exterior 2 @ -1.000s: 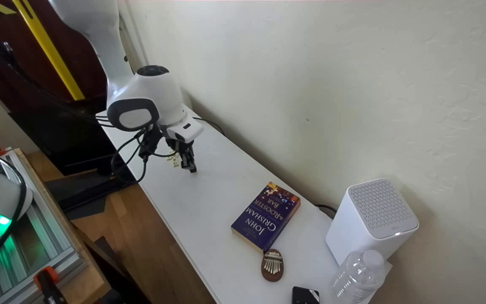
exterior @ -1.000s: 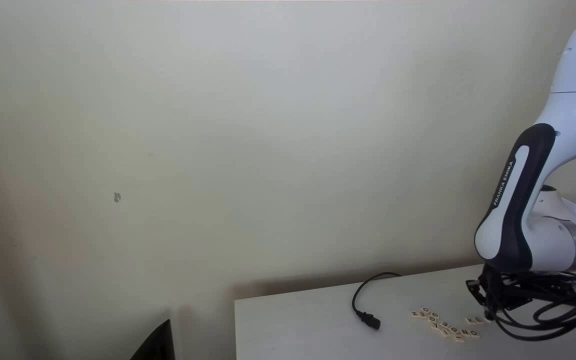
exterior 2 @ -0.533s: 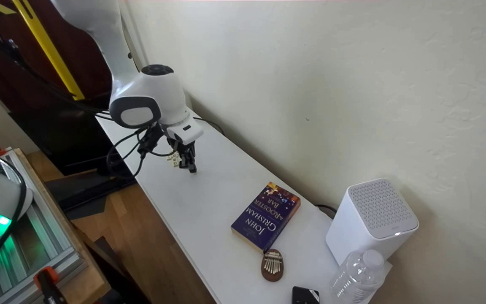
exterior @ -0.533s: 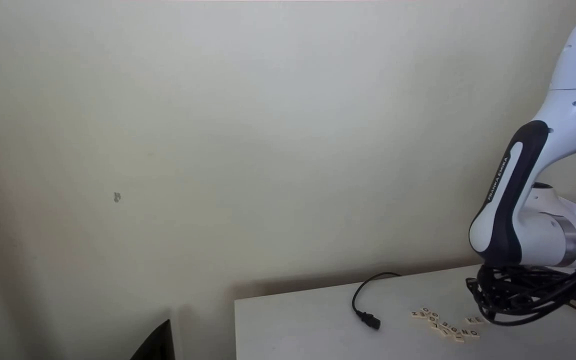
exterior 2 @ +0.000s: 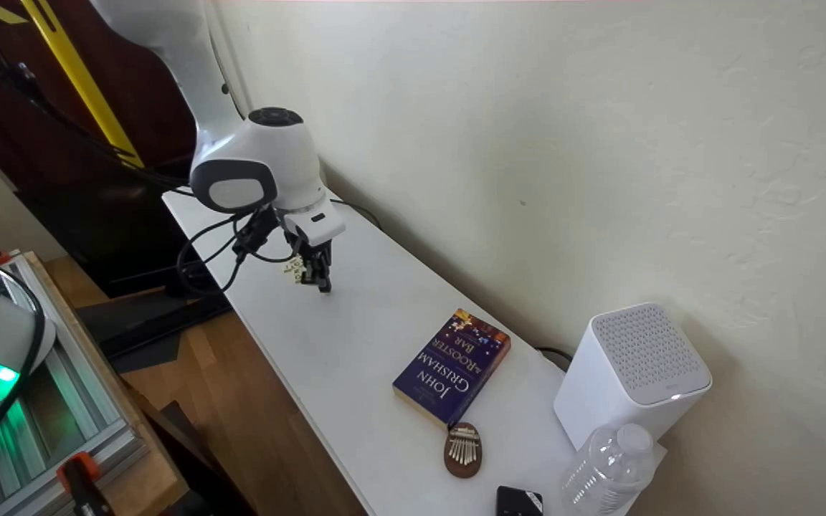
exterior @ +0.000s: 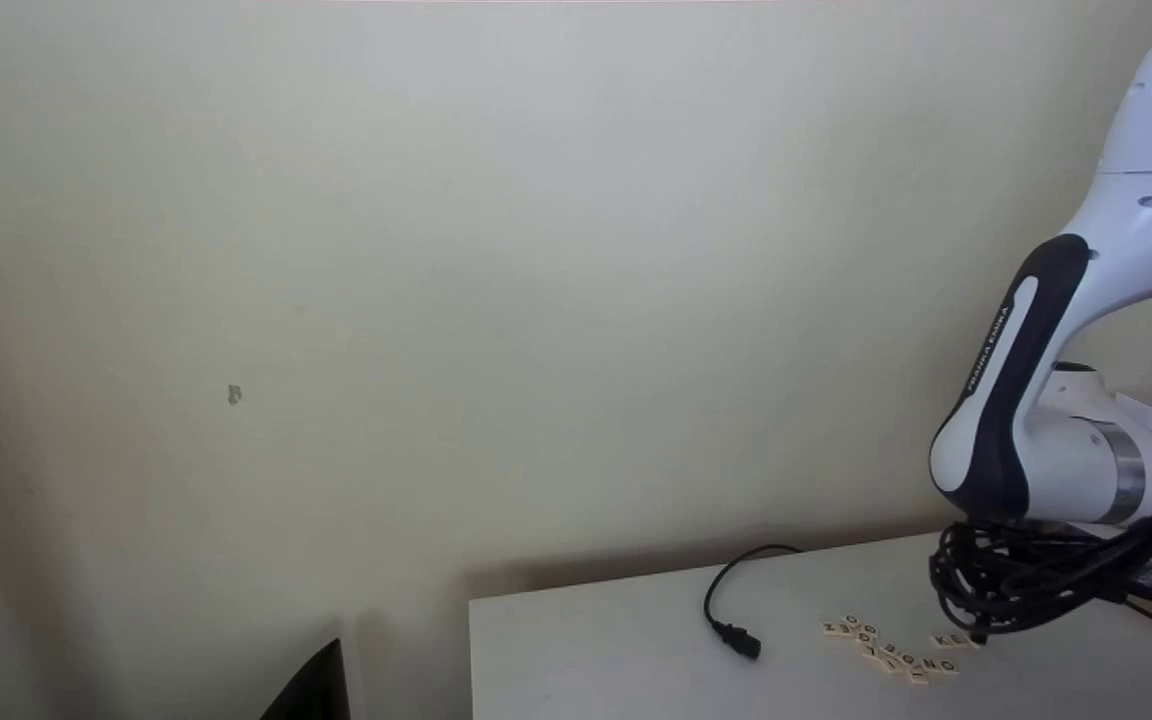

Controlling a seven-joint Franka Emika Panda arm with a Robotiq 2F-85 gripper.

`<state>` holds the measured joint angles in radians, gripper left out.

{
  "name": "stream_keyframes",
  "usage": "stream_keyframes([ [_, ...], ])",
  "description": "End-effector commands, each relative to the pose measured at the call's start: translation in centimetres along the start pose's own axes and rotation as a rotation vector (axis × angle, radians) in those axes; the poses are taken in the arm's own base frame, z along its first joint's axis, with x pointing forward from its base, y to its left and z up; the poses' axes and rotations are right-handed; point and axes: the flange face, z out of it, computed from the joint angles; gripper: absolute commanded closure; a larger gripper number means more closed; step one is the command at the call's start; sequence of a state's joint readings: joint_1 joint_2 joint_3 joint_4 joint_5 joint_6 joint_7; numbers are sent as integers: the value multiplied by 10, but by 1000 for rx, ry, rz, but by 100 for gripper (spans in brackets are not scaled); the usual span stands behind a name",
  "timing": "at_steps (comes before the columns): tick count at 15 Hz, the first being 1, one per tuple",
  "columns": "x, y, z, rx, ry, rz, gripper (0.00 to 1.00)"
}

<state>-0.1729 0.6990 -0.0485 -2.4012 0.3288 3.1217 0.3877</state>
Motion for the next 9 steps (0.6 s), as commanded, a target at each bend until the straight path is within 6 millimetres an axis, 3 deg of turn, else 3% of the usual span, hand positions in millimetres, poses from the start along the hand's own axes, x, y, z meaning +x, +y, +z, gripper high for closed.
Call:
stream_keyframes([
  [1,-4,-4,10,-8,-32,61,100],
  [9,-3,-8,10,-9,-50,121,100],
])
